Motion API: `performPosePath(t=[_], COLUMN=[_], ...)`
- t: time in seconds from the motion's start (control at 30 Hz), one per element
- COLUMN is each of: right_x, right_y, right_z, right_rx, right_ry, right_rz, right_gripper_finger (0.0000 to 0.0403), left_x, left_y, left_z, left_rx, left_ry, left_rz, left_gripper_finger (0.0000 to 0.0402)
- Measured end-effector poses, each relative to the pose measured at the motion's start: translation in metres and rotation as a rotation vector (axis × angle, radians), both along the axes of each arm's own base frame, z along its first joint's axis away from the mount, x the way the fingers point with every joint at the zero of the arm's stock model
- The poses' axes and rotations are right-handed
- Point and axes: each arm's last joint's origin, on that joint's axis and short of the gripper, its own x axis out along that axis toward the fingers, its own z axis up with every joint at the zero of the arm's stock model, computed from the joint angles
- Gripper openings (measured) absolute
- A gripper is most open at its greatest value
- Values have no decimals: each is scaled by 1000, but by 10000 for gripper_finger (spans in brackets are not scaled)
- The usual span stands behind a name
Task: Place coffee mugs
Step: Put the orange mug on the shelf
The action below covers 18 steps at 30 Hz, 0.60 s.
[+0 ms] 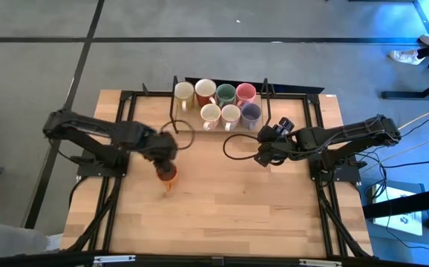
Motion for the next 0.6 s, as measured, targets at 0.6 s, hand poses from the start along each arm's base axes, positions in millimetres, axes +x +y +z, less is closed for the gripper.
performPosePath(t=[0.6], right_x=[0], right_y=[-1], right_z=[1], right_rx=[-32], right_ry=[3], right_rz=[2], right_gripper_finger=[214], left_x=[-7], left_y=[-103], left_z=[-46], left_rx=[-223], left_ry=[-84], left_rz=[509], left_gripper_finger=[130])
